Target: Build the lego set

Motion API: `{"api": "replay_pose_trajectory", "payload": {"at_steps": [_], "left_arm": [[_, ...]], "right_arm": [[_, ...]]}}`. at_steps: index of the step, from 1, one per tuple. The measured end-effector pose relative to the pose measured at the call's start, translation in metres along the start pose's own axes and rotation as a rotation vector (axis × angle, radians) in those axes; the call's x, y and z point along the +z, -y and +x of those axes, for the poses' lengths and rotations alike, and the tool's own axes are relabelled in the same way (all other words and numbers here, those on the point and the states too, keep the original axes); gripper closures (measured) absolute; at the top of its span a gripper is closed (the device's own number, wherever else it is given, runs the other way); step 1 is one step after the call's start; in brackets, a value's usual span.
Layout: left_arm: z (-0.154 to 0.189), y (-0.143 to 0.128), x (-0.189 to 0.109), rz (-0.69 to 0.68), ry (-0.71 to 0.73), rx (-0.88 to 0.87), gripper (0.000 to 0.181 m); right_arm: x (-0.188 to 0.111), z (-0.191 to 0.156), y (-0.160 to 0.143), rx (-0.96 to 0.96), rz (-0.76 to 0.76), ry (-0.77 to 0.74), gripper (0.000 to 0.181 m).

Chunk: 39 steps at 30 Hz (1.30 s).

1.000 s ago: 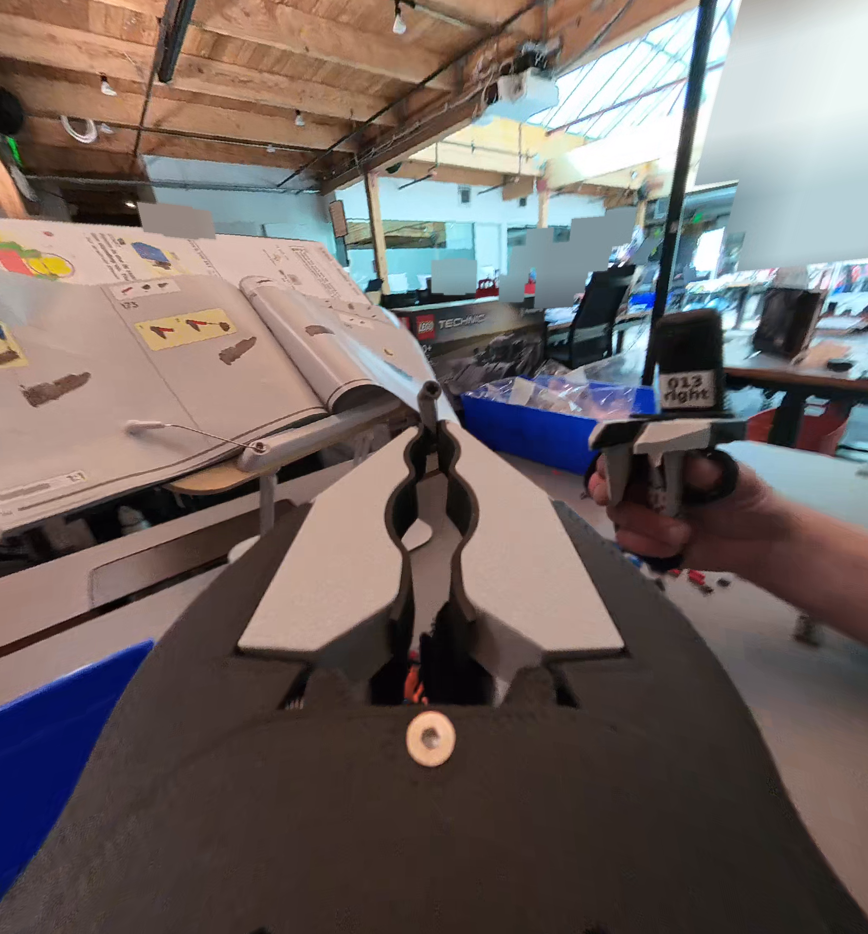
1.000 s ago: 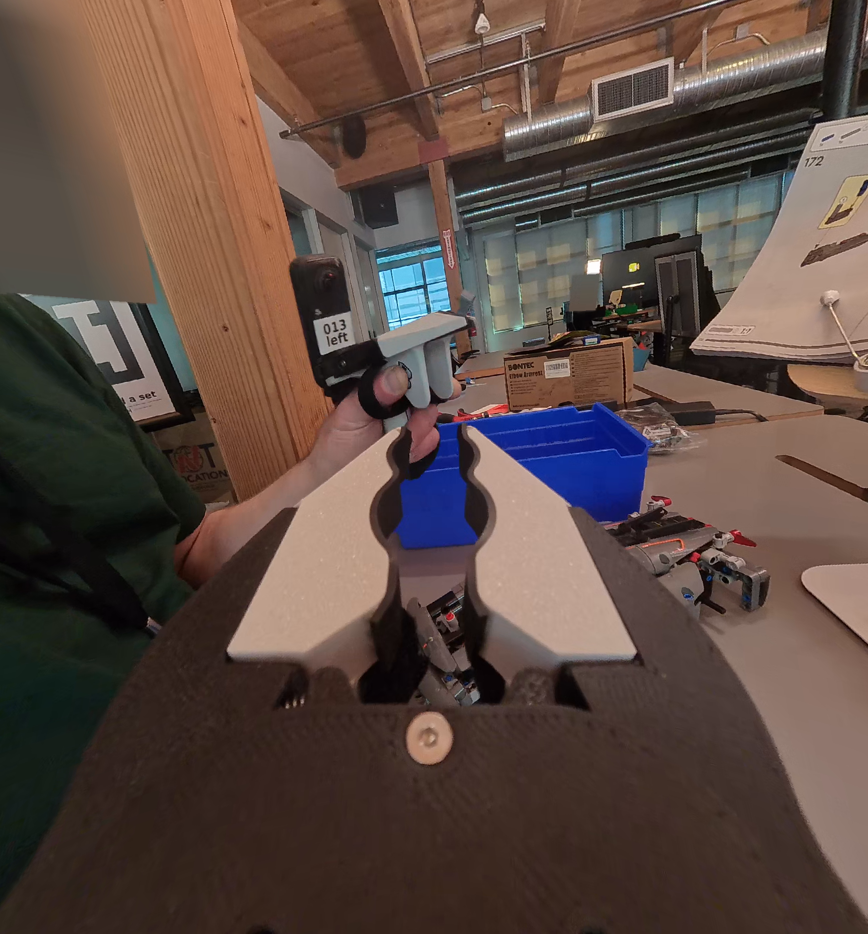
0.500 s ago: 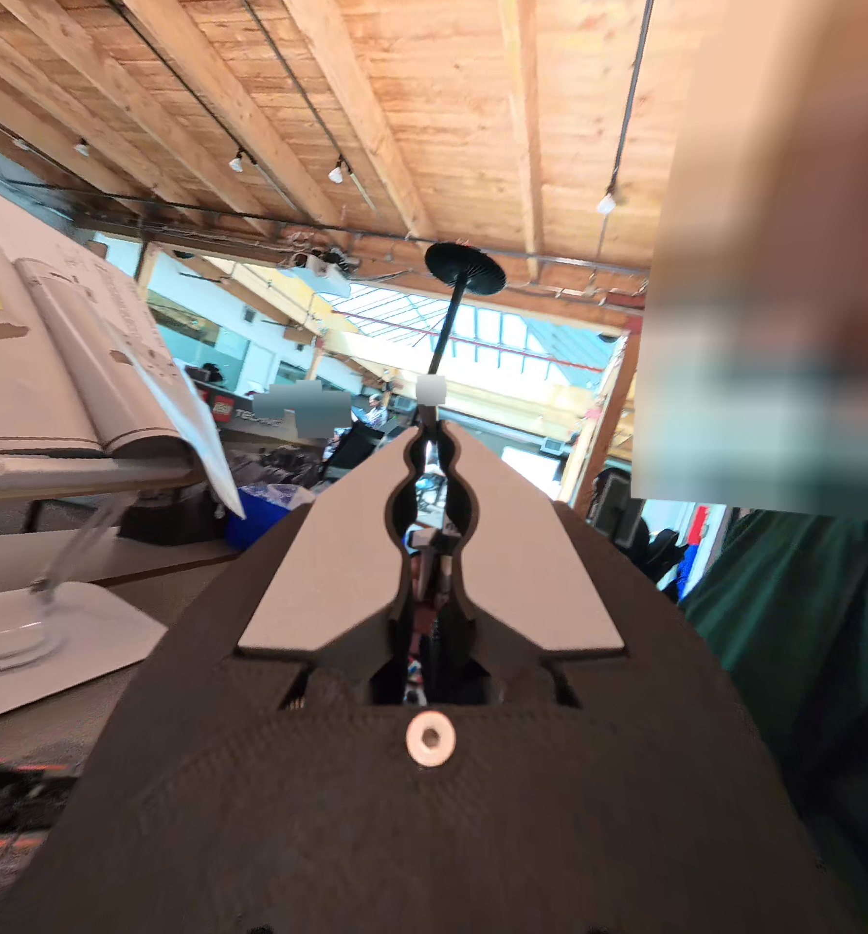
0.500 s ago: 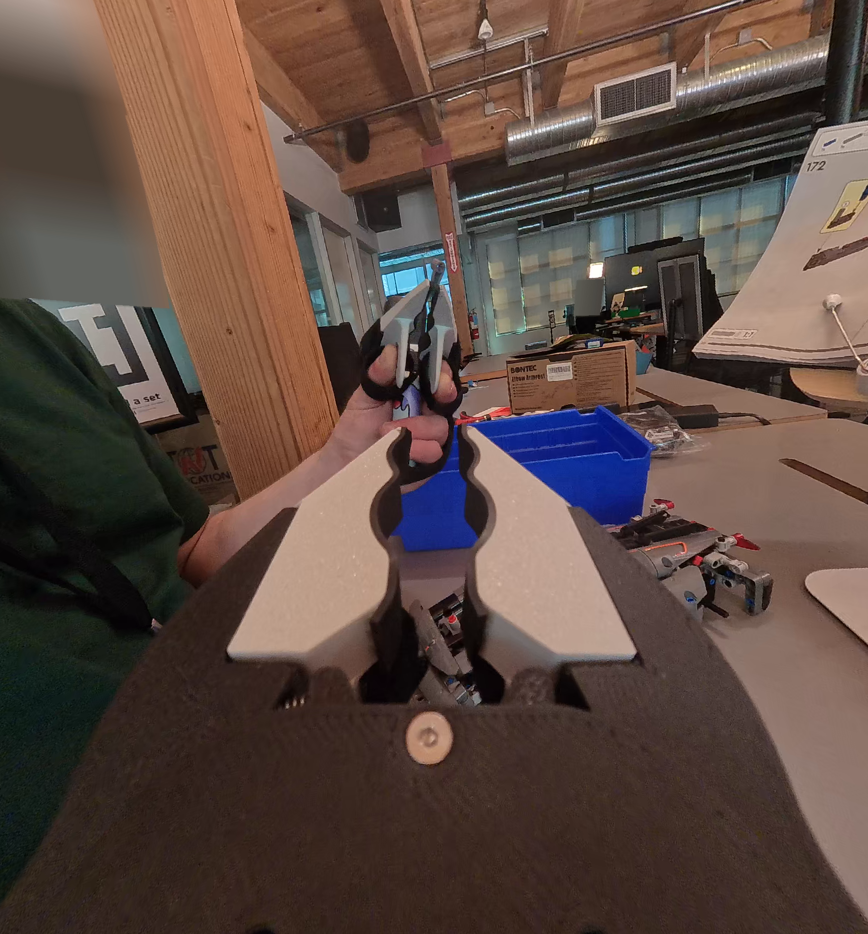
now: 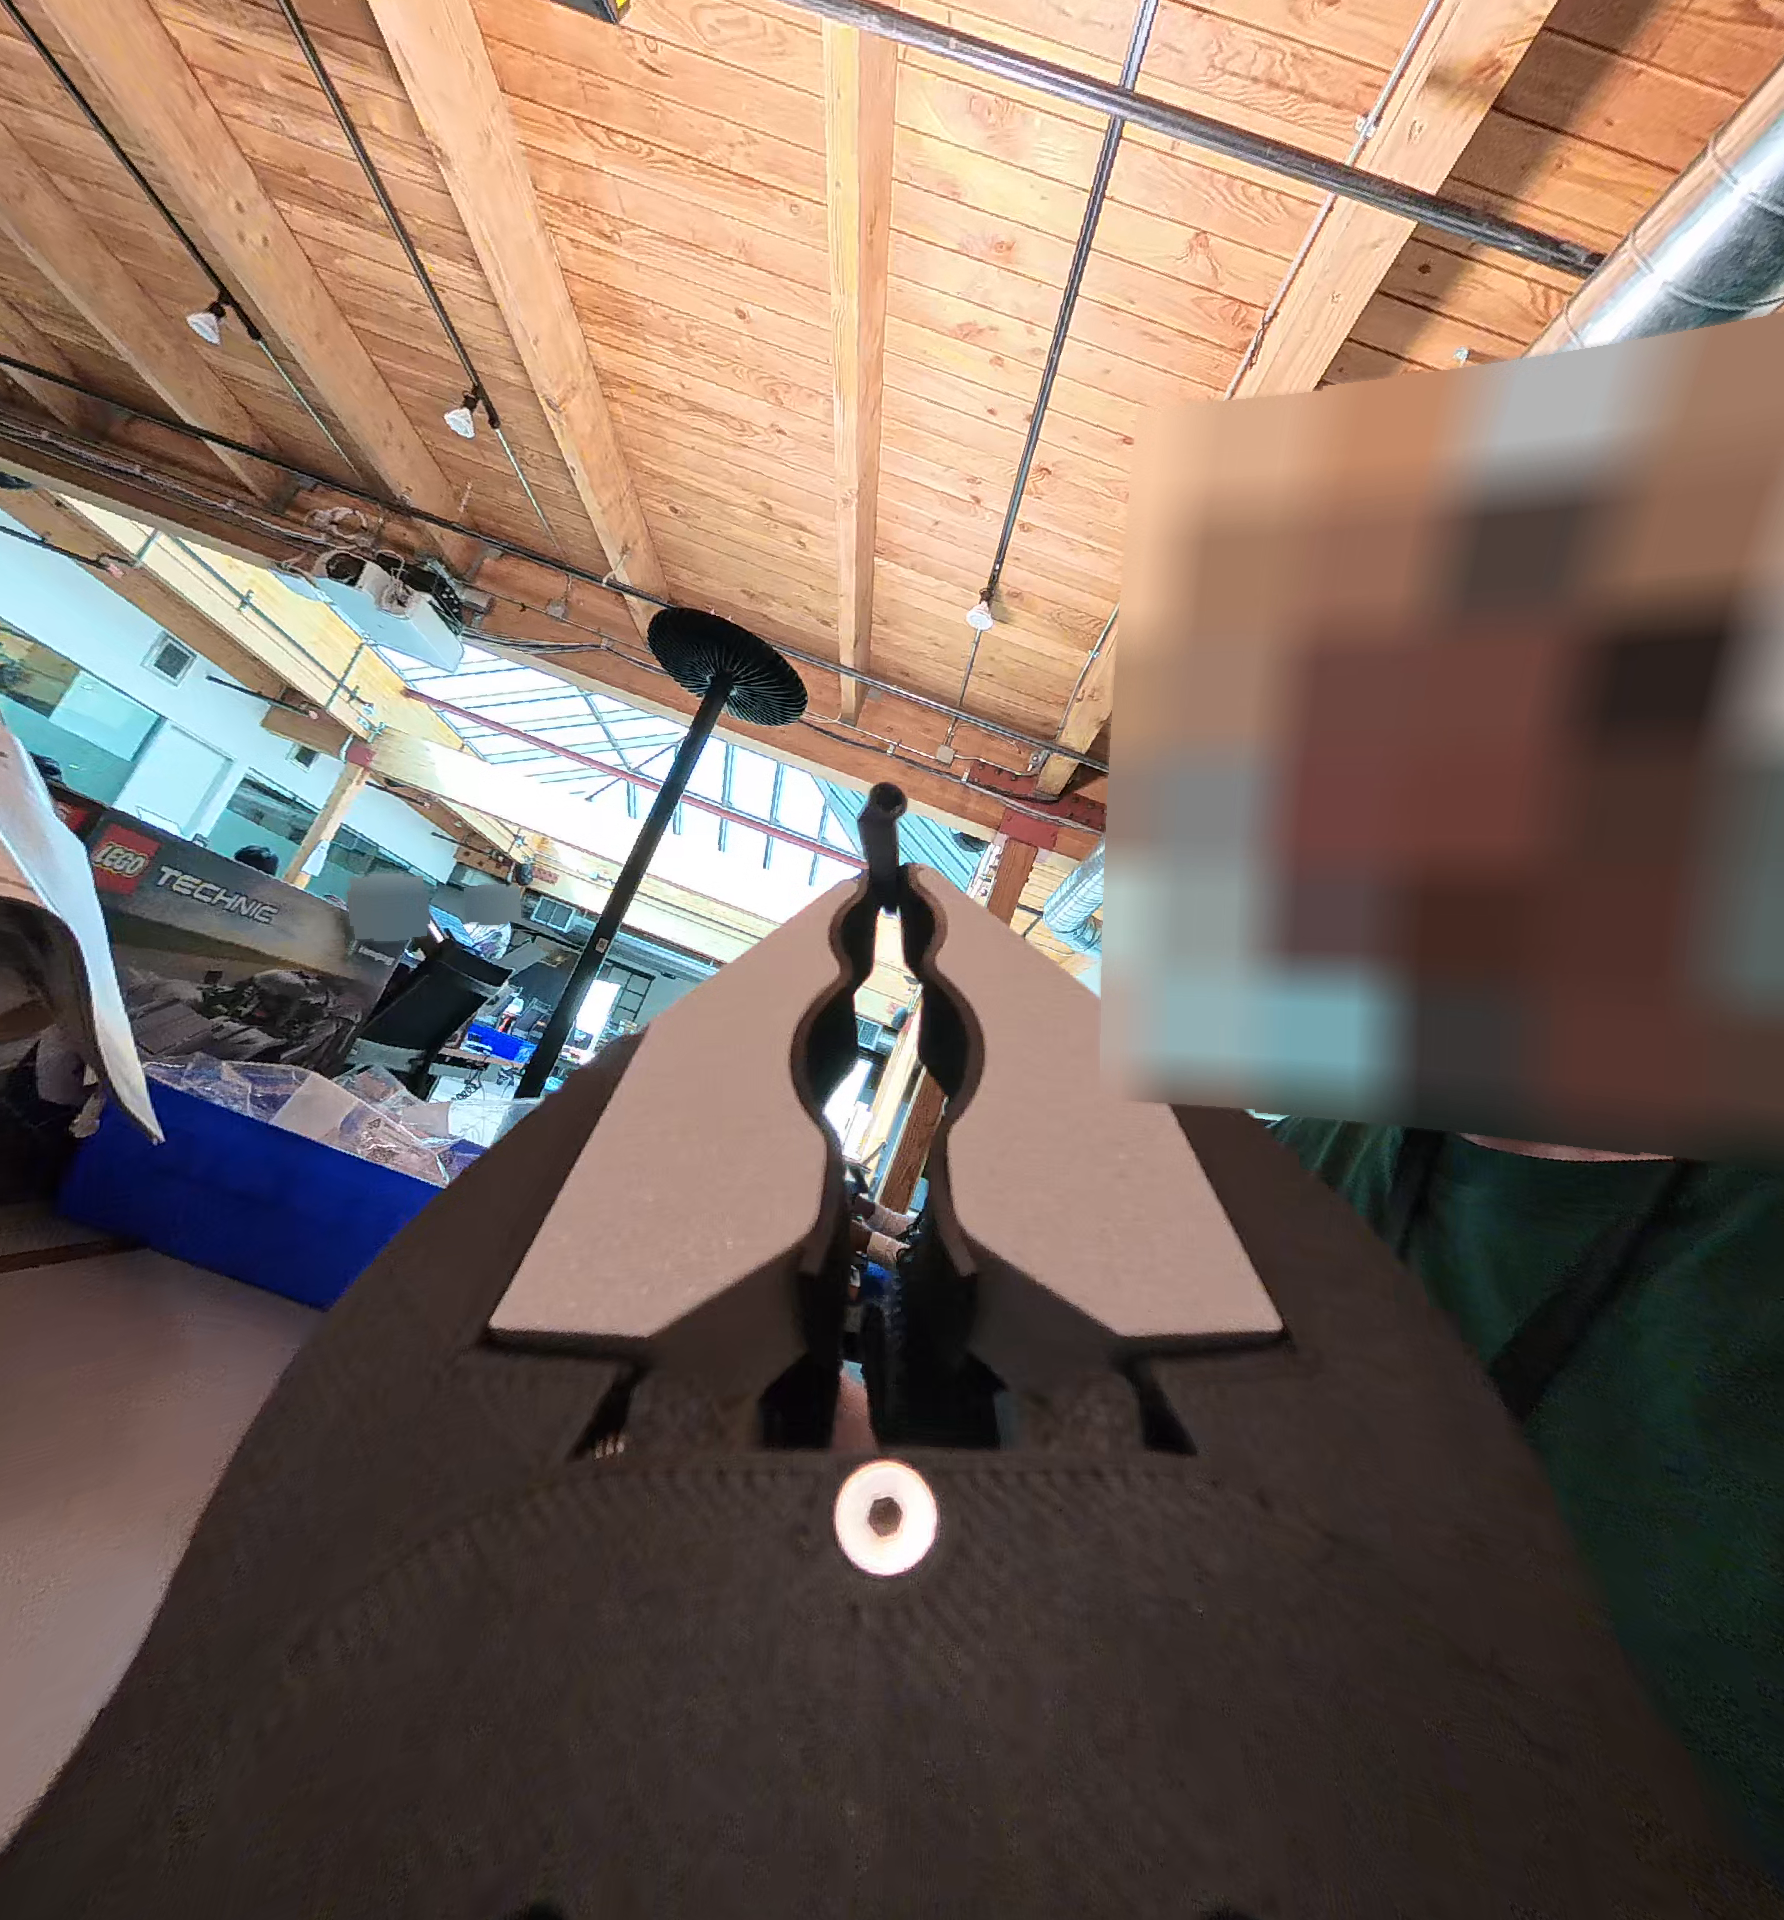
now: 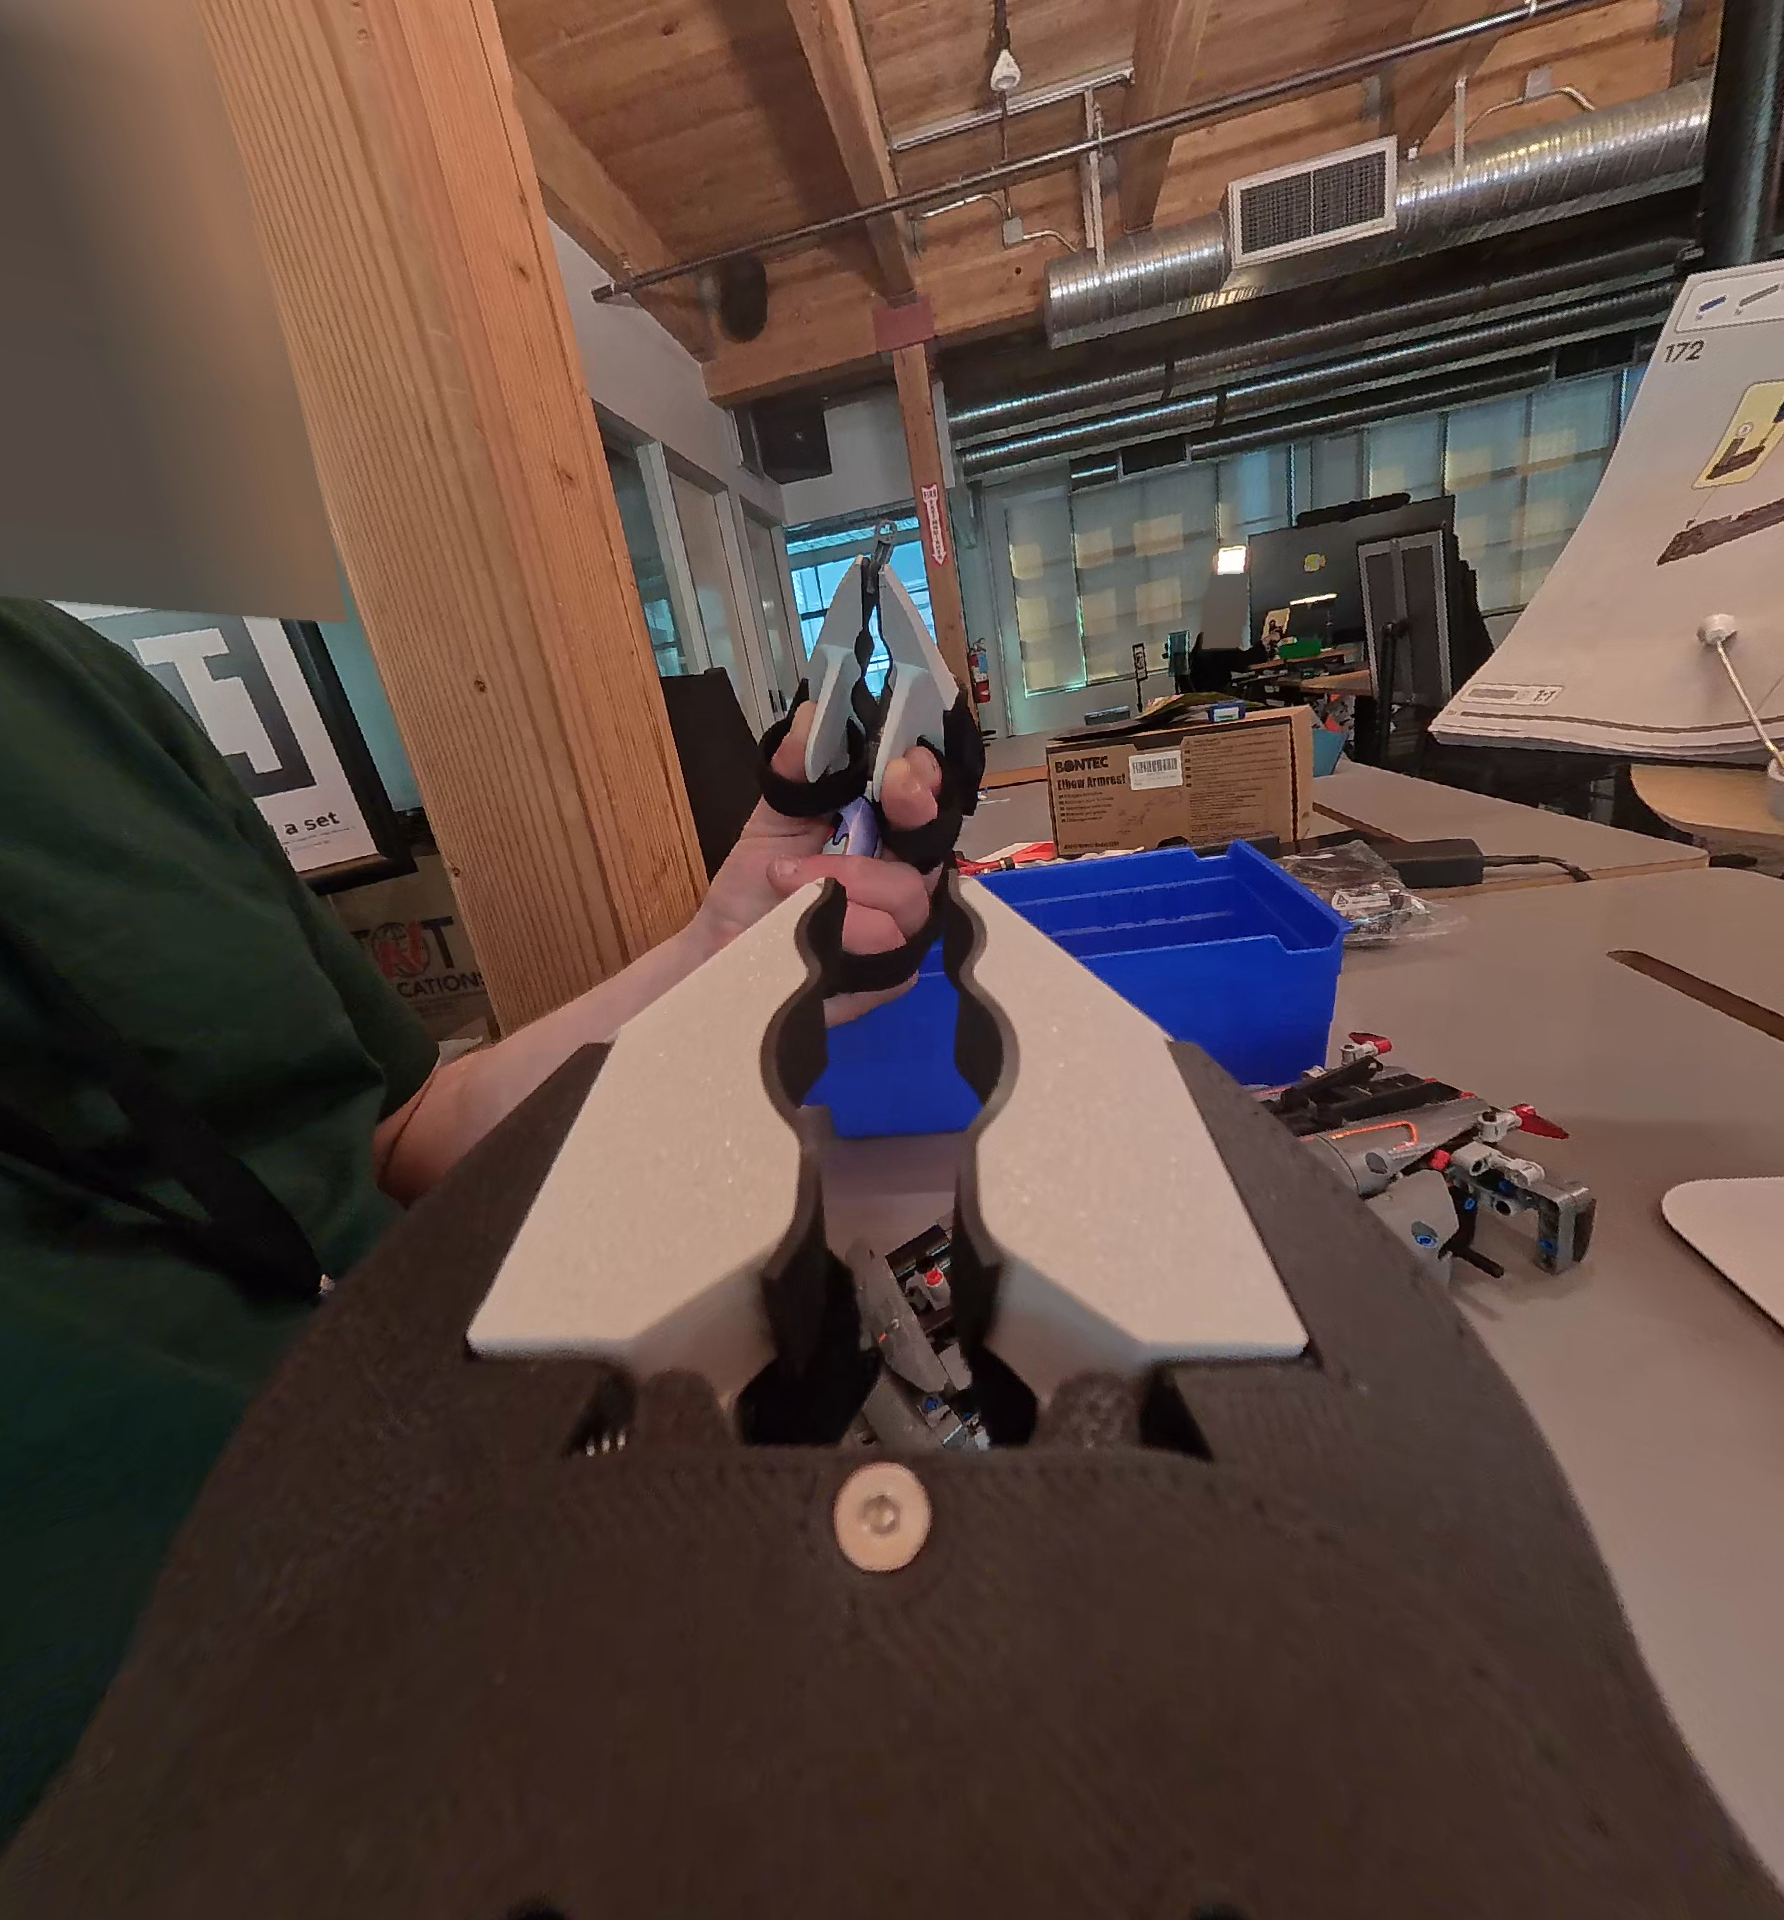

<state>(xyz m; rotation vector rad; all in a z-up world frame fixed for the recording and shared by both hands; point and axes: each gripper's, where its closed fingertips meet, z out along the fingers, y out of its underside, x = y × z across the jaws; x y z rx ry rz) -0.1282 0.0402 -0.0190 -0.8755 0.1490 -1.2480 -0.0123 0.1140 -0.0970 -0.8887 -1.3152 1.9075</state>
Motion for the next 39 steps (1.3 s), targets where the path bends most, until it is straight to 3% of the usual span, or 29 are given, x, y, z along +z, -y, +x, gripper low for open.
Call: {"api": "replay_pose_trajectory", "payload": {"at_steps": [17, 19, 24, 28, 33, 39], "left_arm": [[0.001, -0.014, 0.006, -0.047, -0.038, -0.043, 0.18], [0.0, -0.027, 0.011, -0.103, -0.054, -0.101, 0.18], [0.004, -0.089, 0.034, -0.281, -0.14, -0.325, 0.18], [0.01, -0.126, 0.045, -0.29, -0.244, -0.506, 0.18], [0.026, -0.146, 0.05, -0.258, -0.388, -0.64, 0.18], [0.03, -0.161, 0.054, -0.257, -0.456, -0.721, 0.18]], "right_arm": [[-0.002, -0.001, 0.002, -0.003, 0.008, -0.001, 0.164], [-0.001, -0.002, 0.002, -0.007, 0.009, -0.001, 0.163], [0.005, -0.014, 0.003, -0.083, -0.001, 0.021, 0.157], [0.008, -0.037, 0.01, -0.168, 0.027, 0.09, 0.156], [0.004, -0.056, 0.018, -0.159, 0.071, 0.201, 0.155], [0.007, -0.071, 0.014, -0.072, 0.062, 0.318, 0.157]]}}
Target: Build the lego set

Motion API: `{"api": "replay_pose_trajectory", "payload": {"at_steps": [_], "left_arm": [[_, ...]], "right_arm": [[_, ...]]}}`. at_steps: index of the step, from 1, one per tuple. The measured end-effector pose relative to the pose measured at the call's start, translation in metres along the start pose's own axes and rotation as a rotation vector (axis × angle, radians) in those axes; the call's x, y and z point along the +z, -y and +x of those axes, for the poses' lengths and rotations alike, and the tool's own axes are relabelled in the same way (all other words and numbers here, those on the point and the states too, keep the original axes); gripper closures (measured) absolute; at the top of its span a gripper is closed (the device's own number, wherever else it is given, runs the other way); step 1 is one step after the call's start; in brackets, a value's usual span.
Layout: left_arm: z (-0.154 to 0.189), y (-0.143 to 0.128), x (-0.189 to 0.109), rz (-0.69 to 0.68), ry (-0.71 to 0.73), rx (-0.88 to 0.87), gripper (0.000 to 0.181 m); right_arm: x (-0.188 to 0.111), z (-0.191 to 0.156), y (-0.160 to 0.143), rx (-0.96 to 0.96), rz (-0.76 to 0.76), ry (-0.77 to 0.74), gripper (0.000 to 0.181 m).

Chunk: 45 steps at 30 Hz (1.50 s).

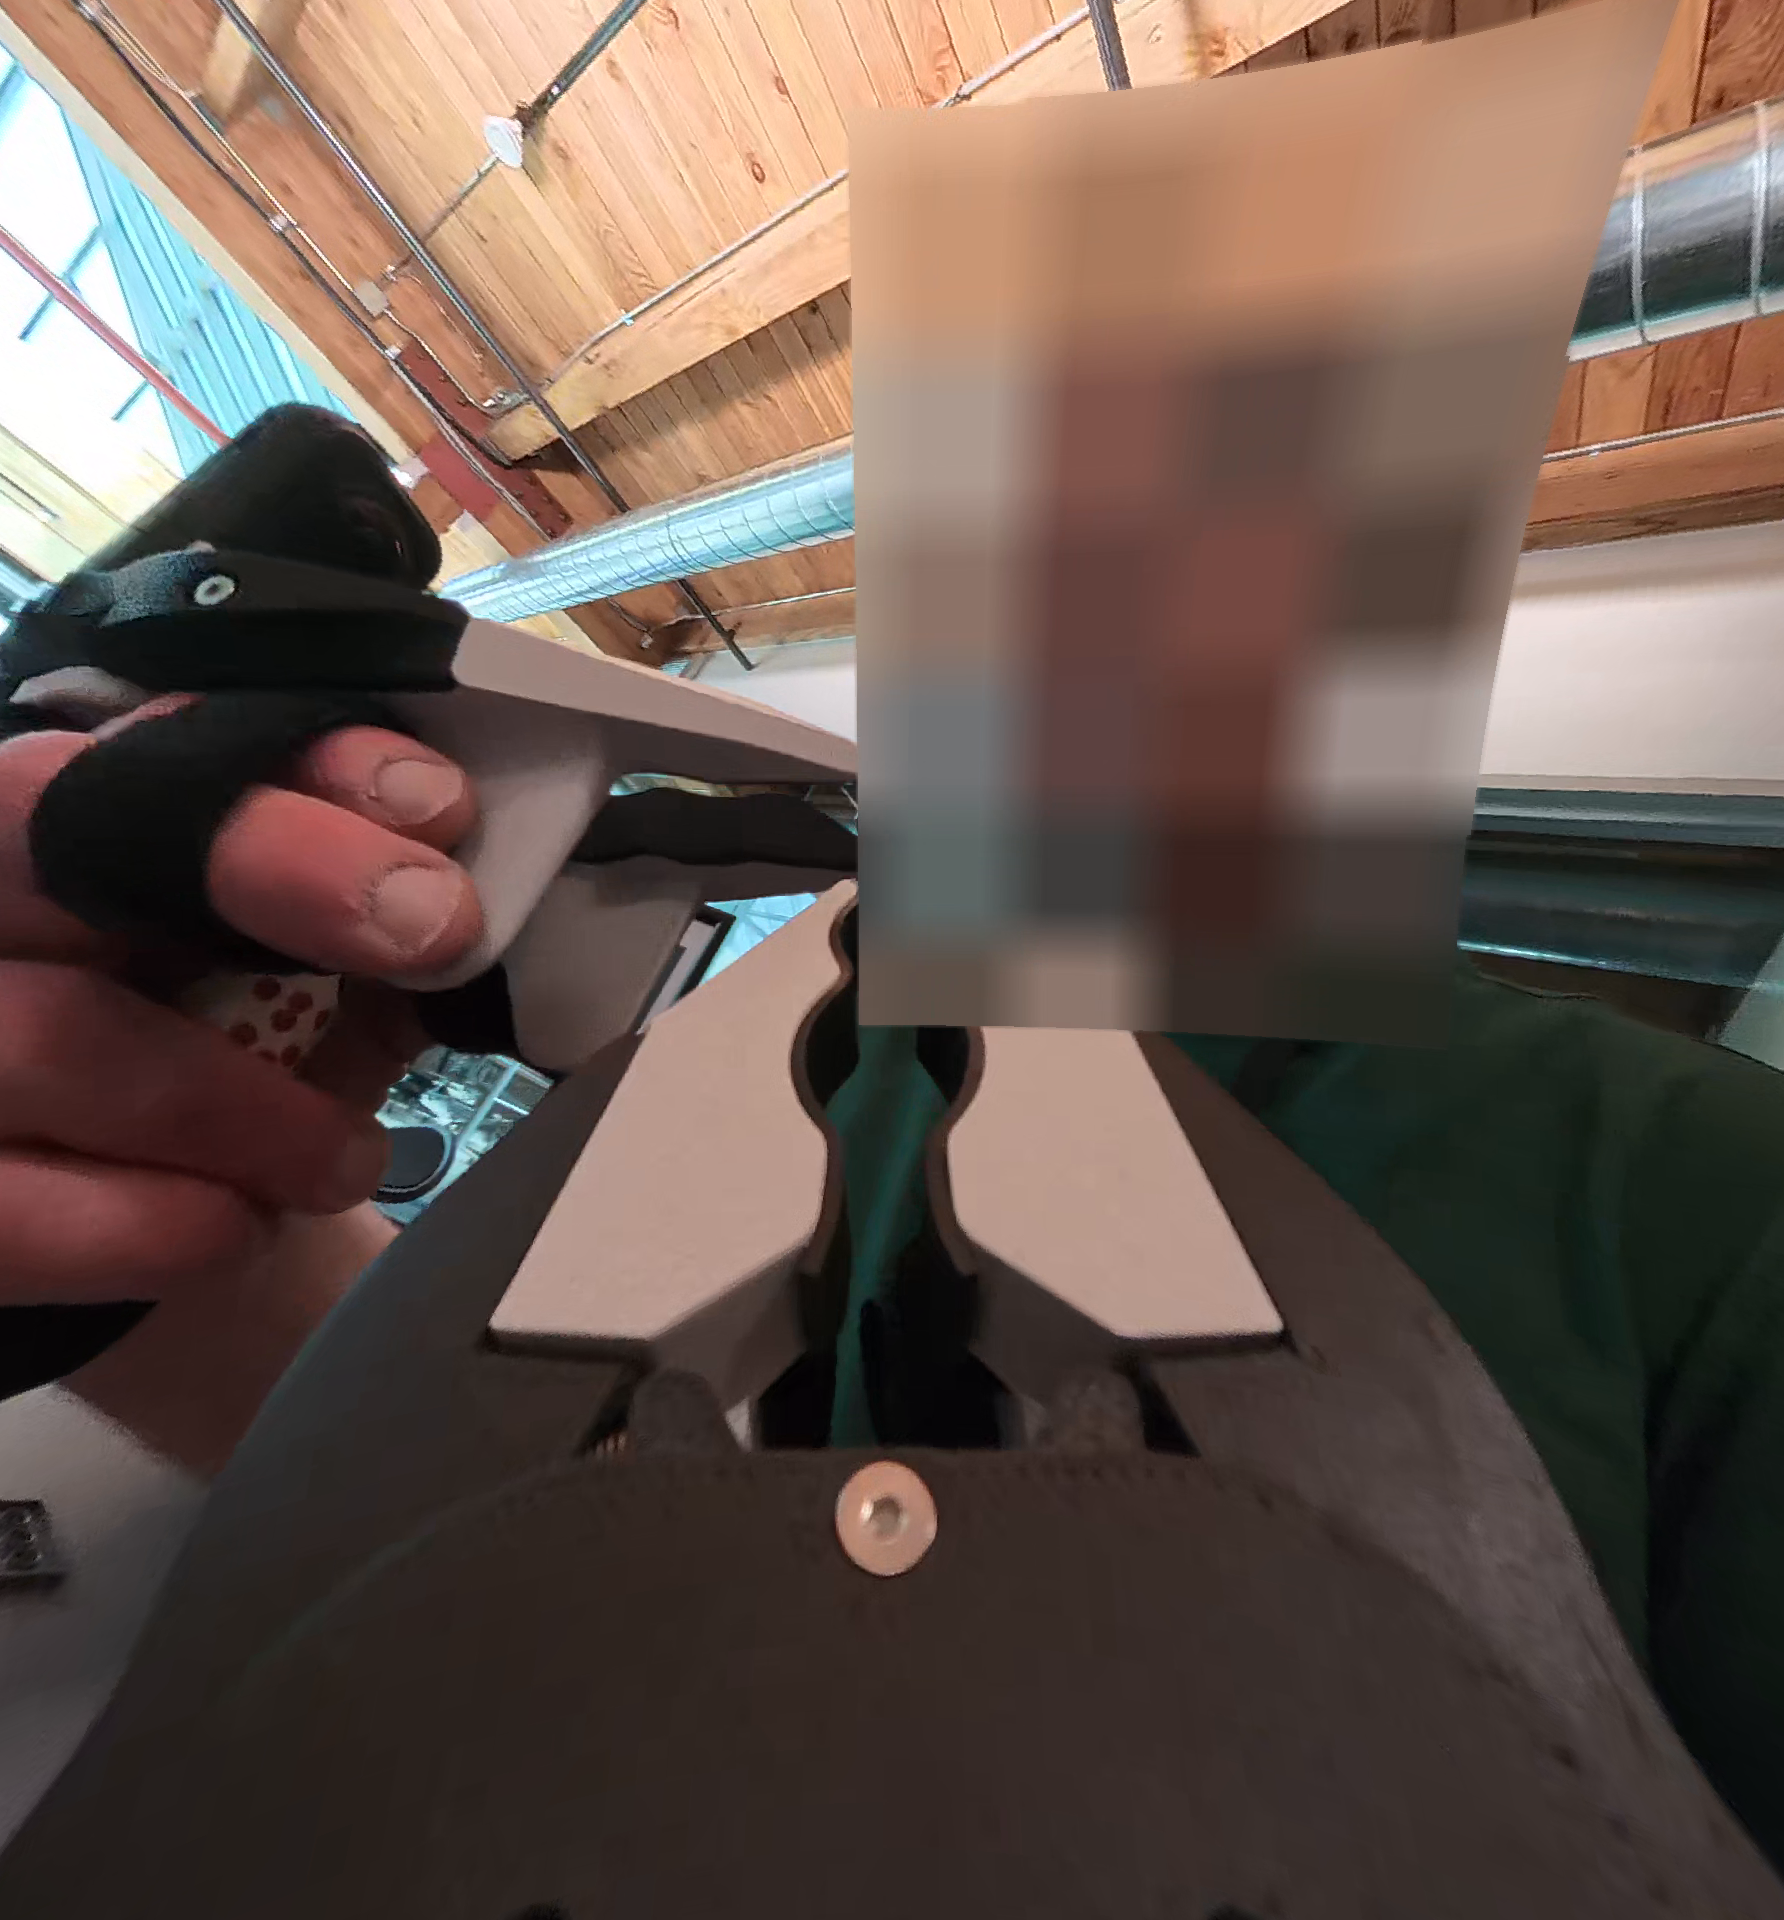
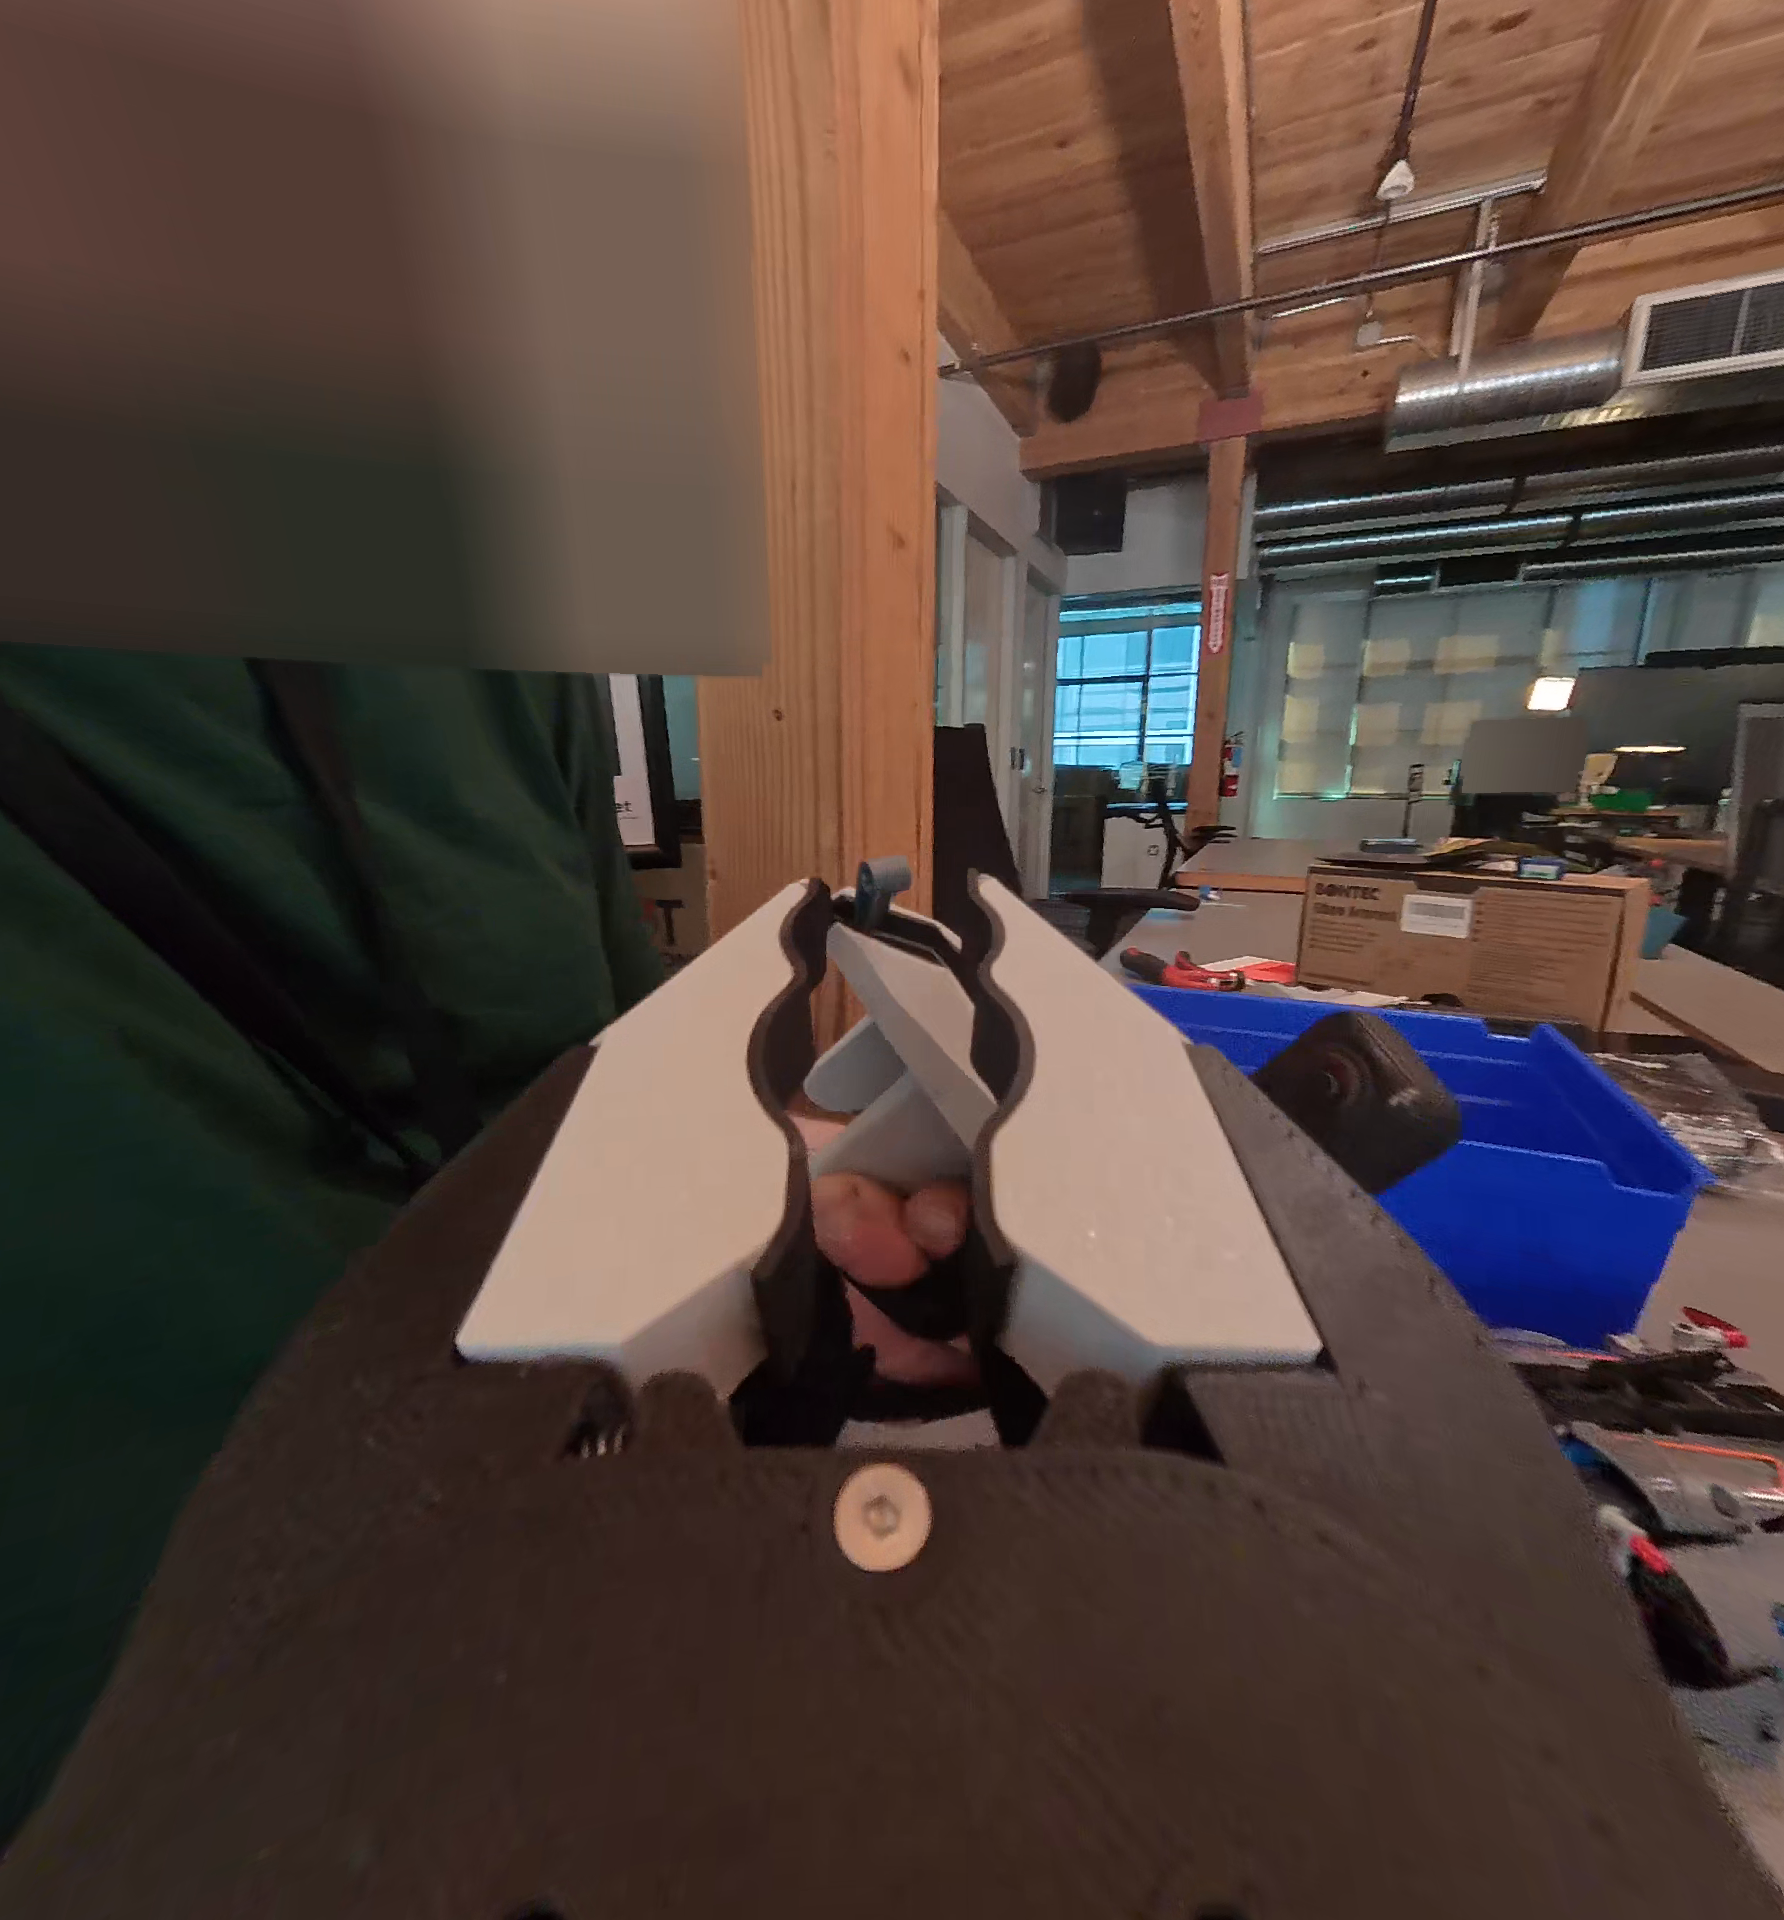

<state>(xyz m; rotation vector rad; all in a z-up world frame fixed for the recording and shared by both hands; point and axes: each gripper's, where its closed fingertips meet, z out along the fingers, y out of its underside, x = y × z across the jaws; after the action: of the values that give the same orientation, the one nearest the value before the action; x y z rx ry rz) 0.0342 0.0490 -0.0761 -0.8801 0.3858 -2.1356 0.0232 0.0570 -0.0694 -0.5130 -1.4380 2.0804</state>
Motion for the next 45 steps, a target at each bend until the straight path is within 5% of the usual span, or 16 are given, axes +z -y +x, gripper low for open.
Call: {"api": "replay_pose_trajectory", "payload": {"at_steps": [10, 14, 17, 20, 25, 34, 45], "left_arm": [[-0.01, 0.005, 0.002, 0.042, 0.012, 0.007, 0.178], [-0.033, 0.023, -0.018, 0.05, 0.407, 0.317, 0.17], [-0.05, 0.035, -0.042, -0.113, 0.891, 0.789, 0.164], [-0.046, 0.047, -0.044, -0.302, 1.188, 1.187, 0.163], [-0.059, 0.058, -0.046, -0.529, 1.474, 1.528, 0.168], [-0.059, 0.07, -0.047, -0.651, 1.593, 1.743, 0.178], [-0.065, 0.076, -0.053, -0.719, 1.657, 1.754, 0.18]], "right_arm": [[-0.002, -0.001, 0.002, 0.072, 0.026, 0.043, 0.174], [-0.015, 0.026, 0.011, 0.212, 0.123, -0.047, 0.174], [-0.024, 0.042, 0.012, 0.307, 0.172, -0.097, 0.174], [-0.027, 0.056, 0.006, 0.396, 0.193, -0.148, 0.174], [-0.029, 0.068, 0.0, 0.48, 0.237, -0.185, 0.175], [-0.035, 0.079, -0.005, 0.535, 0.256, -0.232, 0.175], [-0.041, 0.089, -0.009, 0.58, 0.287, -0.294, 0.174]]}}
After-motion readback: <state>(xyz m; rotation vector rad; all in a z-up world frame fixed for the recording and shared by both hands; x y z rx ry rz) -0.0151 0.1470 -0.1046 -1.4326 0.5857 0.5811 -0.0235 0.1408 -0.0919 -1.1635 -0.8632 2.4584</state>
